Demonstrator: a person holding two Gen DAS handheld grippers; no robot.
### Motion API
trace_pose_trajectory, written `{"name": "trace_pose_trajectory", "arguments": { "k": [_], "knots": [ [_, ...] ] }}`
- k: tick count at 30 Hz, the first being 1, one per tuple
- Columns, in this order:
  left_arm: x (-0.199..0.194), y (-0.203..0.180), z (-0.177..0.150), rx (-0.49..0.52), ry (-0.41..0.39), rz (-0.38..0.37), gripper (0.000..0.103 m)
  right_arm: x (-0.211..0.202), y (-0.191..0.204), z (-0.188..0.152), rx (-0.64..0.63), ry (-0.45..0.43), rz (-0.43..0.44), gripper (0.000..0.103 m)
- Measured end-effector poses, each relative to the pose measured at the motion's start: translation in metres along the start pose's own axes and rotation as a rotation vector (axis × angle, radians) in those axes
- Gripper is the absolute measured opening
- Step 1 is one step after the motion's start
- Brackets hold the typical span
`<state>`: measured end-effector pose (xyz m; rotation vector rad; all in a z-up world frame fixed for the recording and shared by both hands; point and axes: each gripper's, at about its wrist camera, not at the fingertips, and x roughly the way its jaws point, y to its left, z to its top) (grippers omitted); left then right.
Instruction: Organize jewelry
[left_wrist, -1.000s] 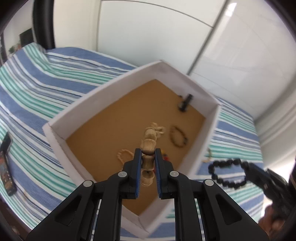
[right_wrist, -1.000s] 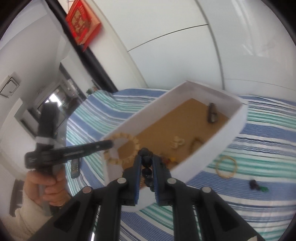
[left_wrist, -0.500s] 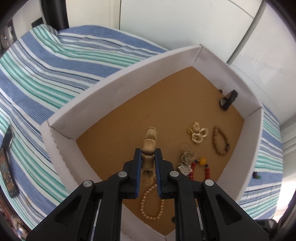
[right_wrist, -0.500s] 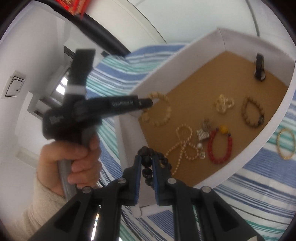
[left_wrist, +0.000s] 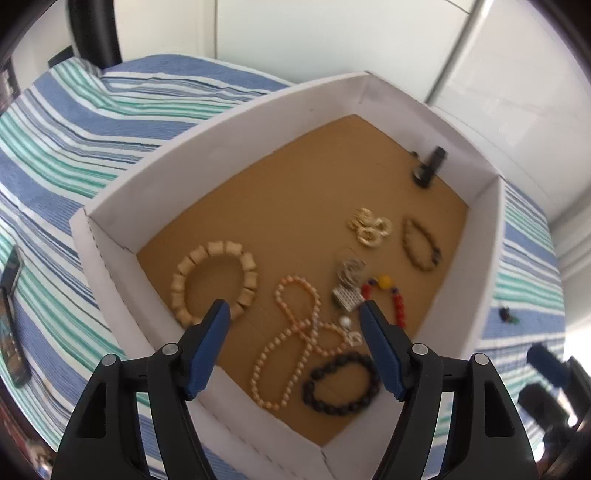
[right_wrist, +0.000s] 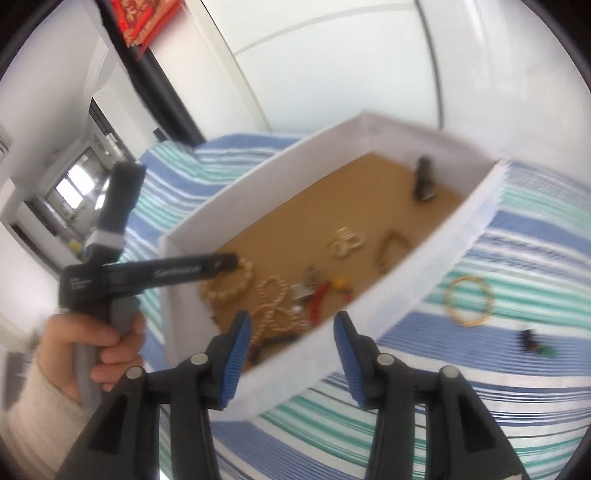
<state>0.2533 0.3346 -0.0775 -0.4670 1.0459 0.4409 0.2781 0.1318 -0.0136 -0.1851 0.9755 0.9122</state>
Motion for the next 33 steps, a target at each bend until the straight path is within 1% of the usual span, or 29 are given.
{"name": "trace_pose_trajectory", "arguments": {
  "k": [2, 5, 7, 10, 13, 17, 23, 28, 33],
  "knots": [
    [-0.01, -0.009, -0.013, 0.029, -0.011, -0.018, 0.076, -0.015, -0.006, -0.007, -0.017, -0.03, -0.047, 0.048],
    [-0.026, -0.027, -0.034, 0.074, -0.025, -0.05, 0.077, -0.032, -0.019, -0.024, -0.023, -0.063, -0.124, 0.052],
    [-0.038, -0.041, -0.047, 0.105, -0.041, -0.072, 0.077, -0.046, -0.029, -0.039, -0.021, -0.079, -0.19, 0.054],
    [-0.054, -0.066, -0.068, 0.16, -0.065, -0.105, 0.078, -0.058, -0.044, -0.057, -0.003, -0.077, -0.277, 0.054],
    [-0.066, -0.092, -0.088, 0.219, -0.081, -0.139, 0.081, -0.071, -0.064, -0.077, 0.041, -0.064, -0.327, 0.054],
    [-0.072, -0.124, -0.112, 0.289, -0.072, -0.188, 0.082, -0.084, -0.091, -0.104, 0.104, -0.036, -0.362, 0.054],
    [-0.062, -0.157, -0.143, 0.356, -0.021, -0.21, 0.082, -0.099, -0.123, -0.146, 0.208, 0.001, -0.405, 0.054],
    [-0.053, -0.176, -0.162, 0.396, 0.021, -0.207, 0.082, -0.109, -0.138, -0.165, 0.268, 0.004, -0.419, 0.054],
    [-0.046, -0.186, -0.175, 0.424, 0.042, -0.202, 0.082, -0.107, -0.14, -0.169, 0.29, 0.006, -0.411, 0.054]
  ]
}}
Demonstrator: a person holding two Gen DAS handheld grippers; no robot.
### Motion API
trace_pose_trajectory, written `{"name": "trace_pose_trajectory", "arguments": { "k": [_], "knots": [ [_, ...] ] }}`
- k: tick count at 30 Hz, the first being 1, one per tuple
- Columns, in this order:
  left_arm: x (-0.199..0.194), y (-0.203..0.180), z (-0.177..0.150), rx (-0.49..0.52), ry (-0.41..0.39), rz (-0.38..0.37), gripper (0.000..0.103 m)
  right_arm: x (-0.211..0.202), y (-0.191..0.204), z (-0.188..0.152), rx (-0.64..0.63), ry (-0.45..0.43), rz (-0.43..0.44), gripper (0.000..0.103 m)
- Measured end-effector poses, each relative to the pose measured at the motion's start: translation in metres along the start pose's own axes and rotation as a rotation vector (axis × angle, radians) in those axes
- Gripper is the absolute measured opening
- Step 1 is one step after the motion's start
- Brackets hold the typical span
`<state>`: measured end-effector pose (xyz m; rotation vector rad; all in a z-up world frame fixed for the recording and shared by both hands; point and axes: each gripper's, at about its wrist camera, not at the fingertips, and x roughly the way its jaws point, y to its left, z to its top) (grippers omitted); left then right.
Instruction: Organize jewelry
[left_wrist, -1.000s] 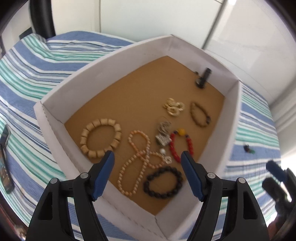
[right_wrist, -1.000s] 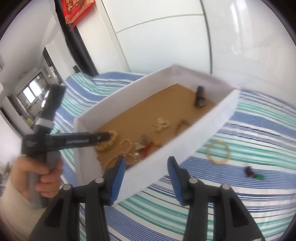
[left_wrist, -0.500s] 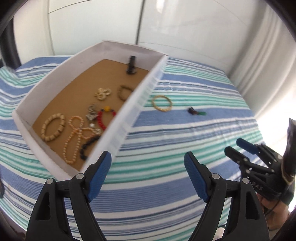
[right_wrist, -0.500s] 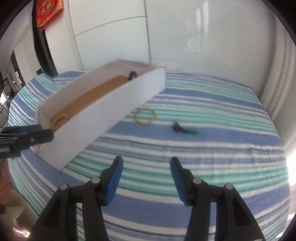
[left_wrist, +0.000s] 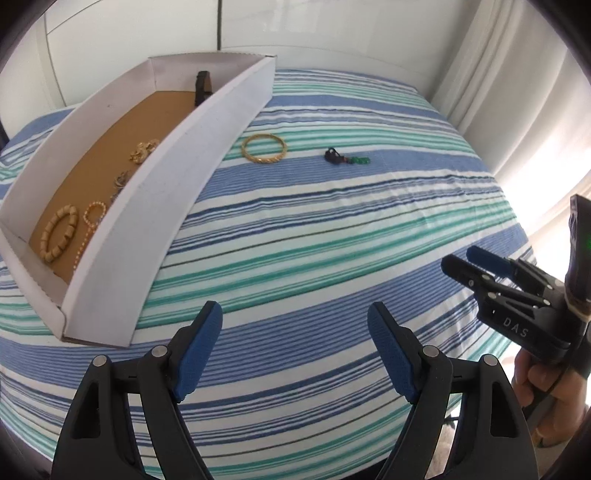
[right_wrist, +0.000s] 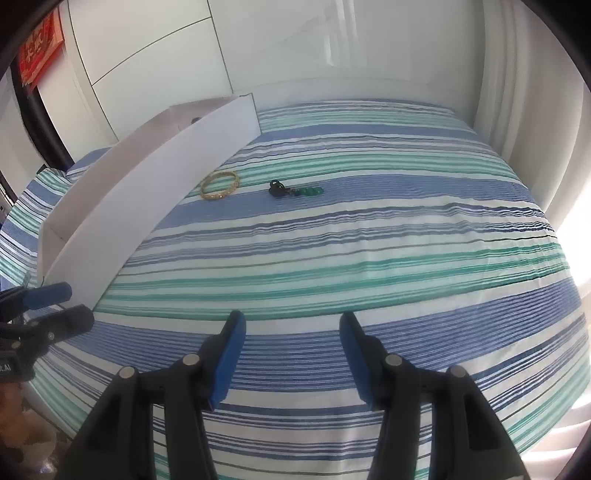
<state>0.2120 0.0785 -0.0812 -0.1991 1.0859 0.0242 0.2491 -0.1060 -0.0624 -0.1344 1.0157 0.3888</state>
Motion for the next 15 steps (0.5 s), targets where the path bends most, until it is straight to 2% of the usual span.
{"name": "trace_pose_trajectory", "arguments": {
  "k": [15],
  "knots": [
    [0.016, -0.002, -0.01, 0.01, 0.05, 0.006, 0.082, 0.009, 0.012, -0.002, -0.005, 0.019, 0.026, 0.054]
  ]
}}
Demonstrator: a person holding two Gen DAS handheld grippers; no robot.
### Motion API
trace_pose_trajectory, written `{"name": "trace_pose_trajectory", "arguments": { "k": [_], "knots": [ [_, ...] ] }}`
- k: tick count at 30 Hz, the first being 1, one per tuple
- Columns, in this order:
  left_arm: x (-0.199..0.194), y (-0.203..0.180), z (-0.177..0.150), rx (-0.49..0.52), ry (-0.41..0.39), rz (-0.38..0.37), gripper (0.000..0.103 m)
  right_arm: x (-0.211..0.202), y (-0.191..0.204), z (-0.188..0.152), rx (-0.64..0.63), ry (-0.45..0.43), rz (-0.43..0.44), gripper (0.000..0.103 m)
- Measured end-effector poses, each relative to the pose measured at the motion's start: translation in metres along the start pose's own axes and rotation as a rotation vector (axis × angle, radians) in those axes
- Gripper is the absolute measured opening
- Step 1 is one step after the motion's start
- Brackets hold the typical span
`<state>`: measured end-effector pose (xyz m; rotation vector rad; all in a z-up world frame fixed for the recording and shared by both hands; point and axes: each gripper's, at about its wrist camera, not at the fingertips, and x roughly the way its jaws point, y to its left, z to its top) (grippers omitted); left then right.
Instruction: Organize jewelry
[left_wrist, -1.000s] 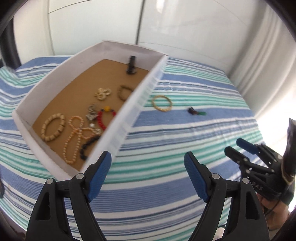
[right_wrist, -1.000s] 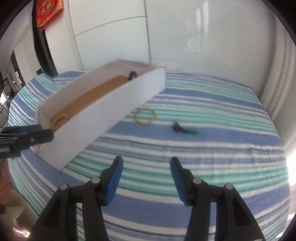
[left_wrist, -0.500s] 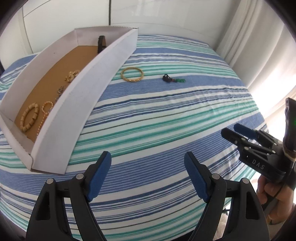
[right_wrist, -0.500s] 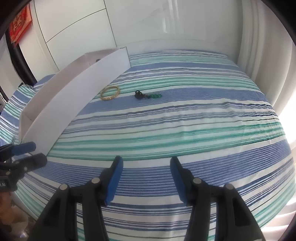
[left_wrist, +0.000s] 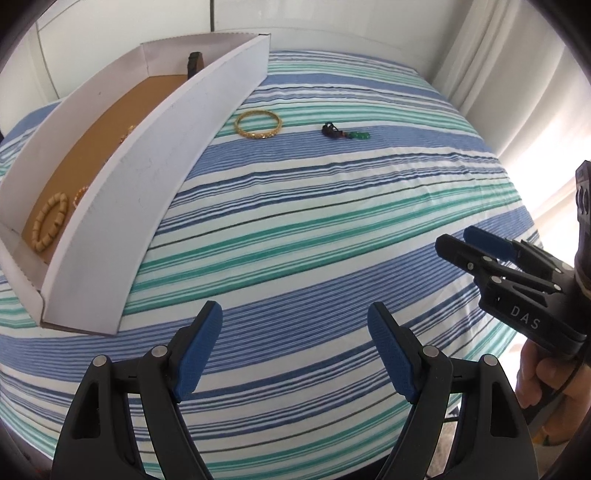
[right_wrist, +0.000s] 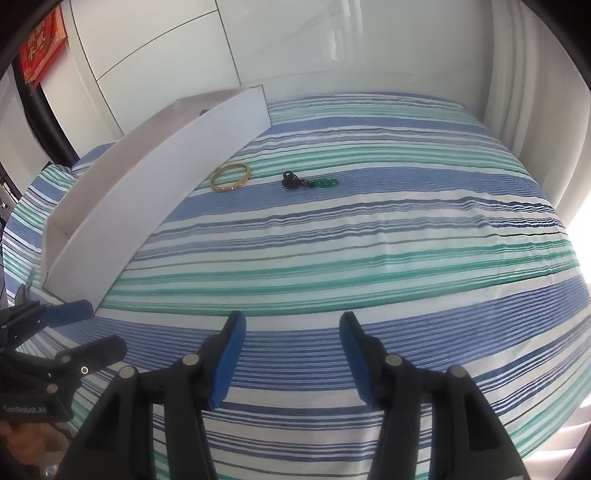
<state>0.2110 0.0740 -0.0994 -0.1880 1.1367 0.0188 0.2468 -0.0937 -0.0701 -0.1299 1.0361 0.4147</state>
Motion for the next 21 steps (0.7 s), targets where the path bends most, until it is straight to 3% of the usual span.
{"name": "trace_pose_trajectory", "arguments": {
  "k": [14, 21],
  "knots": [
    [0.011, 0.004, 0.0, -0.005, 0.03, 0.001, 0.082, 0.002, -0.005, -0.001, 0.014, 0.01, 0.002, 0.054],
    [0.025, 0.03, 0.003, -0.089, 0.08, -0.023, 0.082, -0.002, -0.023, 0.004, 0.059, -0.019, -0.017, 0.054]
  ]
}}
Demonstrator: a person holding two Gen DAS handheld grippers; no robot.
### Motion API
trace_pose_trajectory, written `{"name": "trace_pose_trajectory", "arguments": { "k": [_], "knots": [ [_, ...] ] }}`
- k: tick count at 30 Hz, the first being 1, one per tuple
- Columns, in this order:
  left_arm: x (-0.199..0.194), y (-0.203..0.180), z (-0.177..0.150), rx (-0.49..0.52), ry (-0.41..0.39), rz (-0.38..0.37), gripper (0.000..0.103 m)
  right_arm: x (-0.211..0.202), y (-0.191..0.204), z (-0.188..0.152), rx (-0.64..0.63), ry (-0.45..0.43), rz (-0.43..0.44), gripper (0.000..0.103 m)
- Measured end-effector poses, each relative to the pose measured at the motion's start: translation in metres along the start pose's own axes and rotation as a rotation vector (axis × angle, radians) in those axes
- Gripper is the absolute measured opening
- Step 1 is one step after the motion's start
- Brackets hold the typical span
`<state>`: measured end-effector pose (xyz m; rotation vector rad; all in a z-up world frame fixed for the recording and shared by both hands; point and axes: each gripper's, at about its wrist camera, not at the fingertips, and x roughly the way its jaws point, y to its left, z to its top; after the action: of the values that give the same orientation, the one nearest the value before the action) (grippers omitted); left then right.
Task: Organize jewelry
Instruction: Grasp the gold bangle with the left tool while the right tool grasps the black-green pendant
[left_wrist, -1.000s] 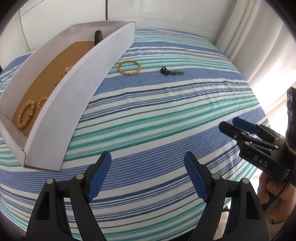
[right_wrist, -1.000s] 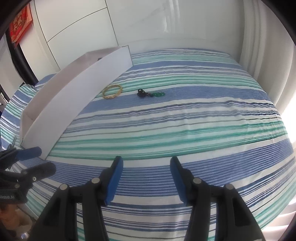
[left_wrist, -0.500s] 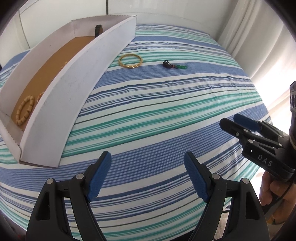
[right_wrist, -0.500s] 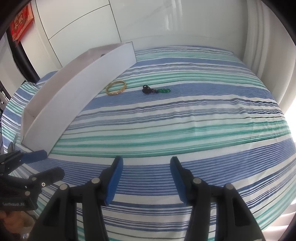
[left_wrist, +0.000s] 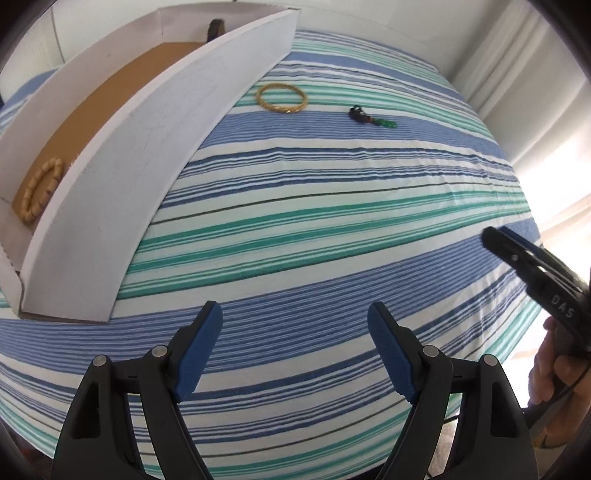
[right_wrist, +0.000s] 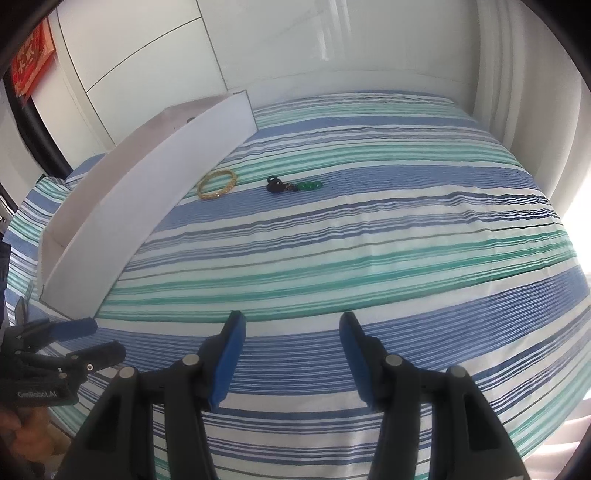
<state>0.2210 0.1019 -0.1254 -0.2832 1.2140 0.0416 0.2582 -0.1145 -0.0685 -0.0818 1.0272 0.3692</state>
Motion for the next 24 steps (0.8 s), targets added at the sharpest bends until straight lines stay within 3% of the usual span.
{"name": "trace_pose_trajectory", "arguments": {
  "k": [6, 11, 18, 24],
  "knots": [
    [0.003, -0.008, 0.033, 0.052, -0.025, 0.016, 0.082, 0.019, -0.015, 0.016, -0.015, 0.028, -0.008, 0.054],
    [0.018, -0.01, 0.079, 0.078, -0.046, 0.054, 0.082, 0.045, 0.001, 0.062, -0.199, 0.019, 0.023, 0.054],
    [0.049, -0.013, 0.127, 0.105, -0.024, 0.079, 0.082, 0.13, 0.031, 0.133, -0.374, 0.085, 0.138, 0.054],
    [0.076, -0.013, 0.168, 0.091, -0.016, 0.06, 0.081, 0.174, 0.047, 0.136, -0.494, 0.117, 0.15, 0.054]
  ]
}}
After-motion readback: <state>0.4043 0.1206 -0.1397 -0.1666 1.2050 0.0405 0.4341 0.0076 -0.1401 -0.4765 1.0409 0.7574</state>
